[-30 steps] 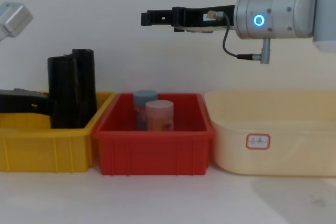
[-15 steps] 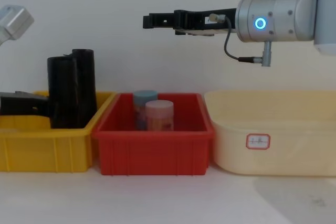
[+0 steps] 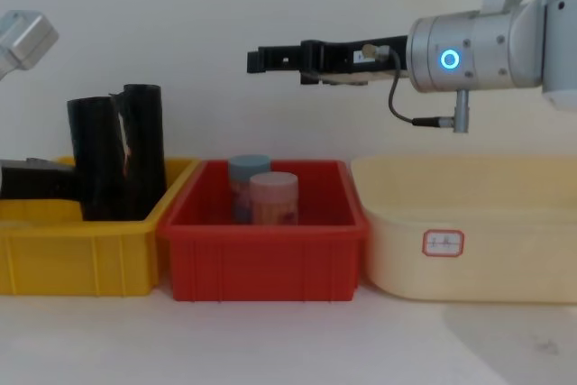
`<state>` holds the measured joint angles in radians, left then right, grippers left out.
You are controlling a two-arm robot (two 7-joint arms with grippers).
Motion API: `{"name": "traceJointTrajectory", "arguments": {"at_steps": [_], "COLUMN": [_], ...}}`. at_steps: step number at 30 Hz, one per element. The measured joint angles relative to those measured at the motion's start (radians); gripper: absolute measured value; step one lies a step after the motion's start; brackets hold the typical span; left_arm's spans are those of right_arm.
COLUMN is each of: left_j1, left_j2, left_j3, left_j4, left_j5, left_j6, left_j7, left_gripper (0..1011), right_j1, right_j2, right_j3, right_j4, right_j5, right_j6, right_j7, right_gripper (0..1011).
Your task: Pick up the garbage bag with the one hand and transfer it to the other hand.
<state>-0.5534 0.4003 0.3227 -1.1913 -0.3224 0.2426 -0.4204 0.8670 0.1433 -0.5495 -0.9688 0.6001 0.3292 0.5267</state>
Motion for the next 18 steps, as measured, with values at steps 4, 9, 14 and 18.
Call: {"name": "traceJointTrajectory", "arguments": {"at_steps": [4, 9, 14, 18], "left_j1": [0.000, 0.000, 0.000, 0.000], "left_j2": [0.000, -0.001, -0.001, -0.001], "left_j3": [0.000, 0.000, 0.000, 0.000], "left_j4": [0.001, 0.001, 0.001, 0.001], "left_j5": [0.000, 0.000, 0.000, 0.000], "left_j6": [0.000, 0.000, 0.000, 0.000], "left_j7": [0.000, 0.001, 0.001, 0.001], "left_gripper": [456, 430, 411, 400], "right_j1": [0.007, 0.021, 0.037, 0.061], "right_j2": [-0.001, -0.007, -0.018, -0.034], "right_j3": [-0.009, -0.024, -0.037, -0.049], "right_j4": [0.022, 0.063, 0.111, 0.175], "right_j5": [0.004, 0.005, 0.003, -0.006], "right_j6": [0.011, 0.020, 0.023, 0.019], "right_j7": [0.012, 0.029, 0.042, 0.058], "right_gripper": [1000, 1000, 999, 1000]}}
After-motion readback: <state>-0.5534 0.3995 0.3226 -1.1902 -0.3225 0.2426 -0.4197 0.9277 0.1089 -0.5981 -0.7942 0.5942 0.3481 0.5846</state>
